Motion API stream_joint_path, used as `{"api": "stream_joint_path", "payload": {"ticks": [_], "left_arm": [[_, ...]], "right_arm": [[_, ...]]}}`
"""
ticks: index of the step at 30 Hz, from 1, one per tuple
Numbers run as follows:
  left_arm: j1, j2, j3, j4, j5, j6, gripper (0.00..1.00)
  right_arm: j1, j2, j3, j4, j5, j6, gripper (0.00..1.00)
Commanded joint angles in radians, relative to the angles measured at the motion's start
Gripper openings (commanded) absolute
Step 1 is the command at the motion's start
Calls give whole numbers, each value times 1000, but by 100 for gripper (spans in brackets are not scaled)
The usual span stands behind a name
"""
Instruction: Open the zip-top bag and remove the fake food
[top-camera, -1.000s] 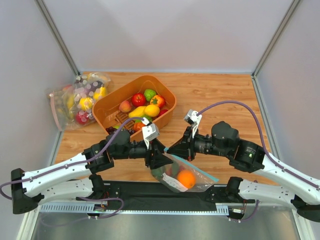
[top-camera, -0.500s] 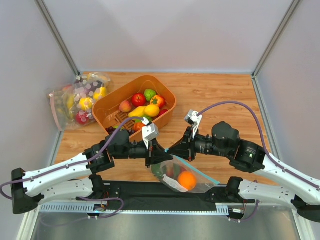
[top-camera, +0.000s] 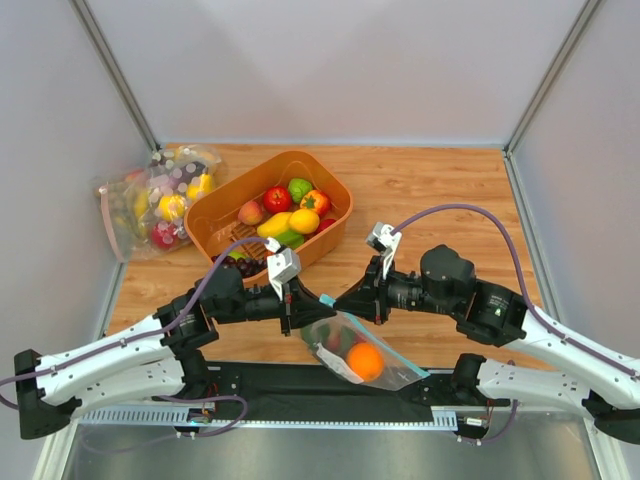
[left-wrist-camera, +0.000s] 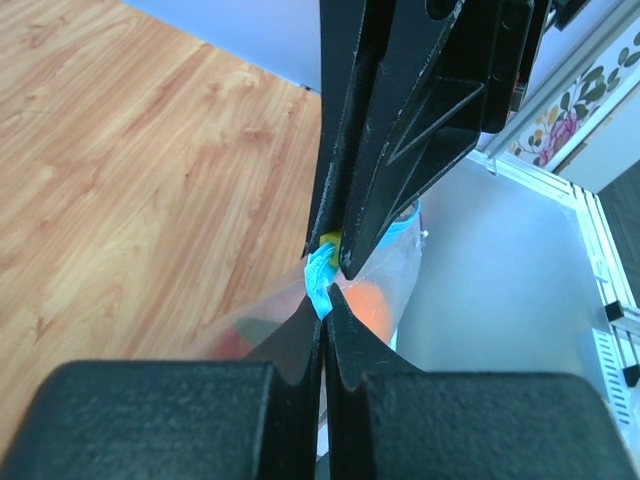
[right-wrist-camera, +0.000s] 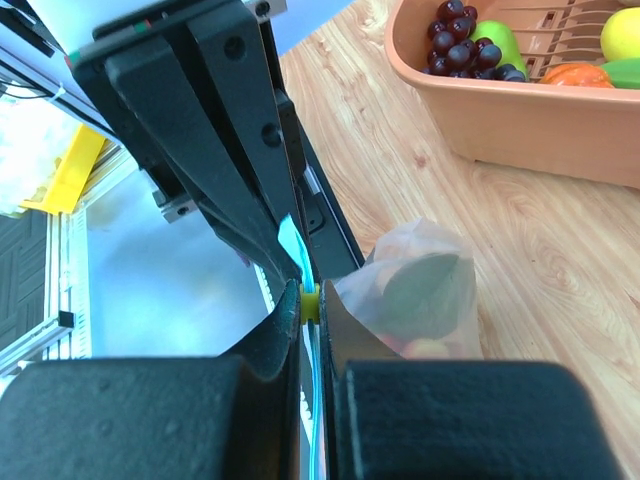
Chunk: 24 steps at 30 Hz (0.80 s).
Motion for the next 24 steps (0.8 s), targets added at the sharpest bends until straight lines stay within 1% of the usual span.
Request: {"api": "stream_joint_path", "payload": {"ticks": [1,3,9,10,14,17,18,20,21,24], "left_arm": [[35,-57,-16,17,-40,-1,0],[47,-71,-26,13,-49,-7,0],[63,-103,-47,-15,-152,-16,0],[66,-109,-50,-48,-172,-16,0],[76,-118,-61,-78,-206,-23,0],[83,-120,-63,-104,-253,-33,0],[84,-125,-63,-130,-294,-36,0],[90,-128,-66,-150,-316,-47,0],[90,-134,-69,-165,-352,-49,0],[99,-152,-78,-187,-383,-59,0]], "right_arm": [[1,-34,0,-16,11,0,0],[1,-34,0,-14,12,0,0],[3,-32,-6,-14,11,2,0],[1,-32,-5,-14,9,2,0],[1,-35,-5,-17,12,-1,0],[1,-35,-5,-17,14,2,0],[0,-37,-5,-17,14,2,0],[1,-37,-5,-17,14,2,0],[1,-37,-6,-19,14,2,0],[0,-38,-8,-20,14,0,0]]}}
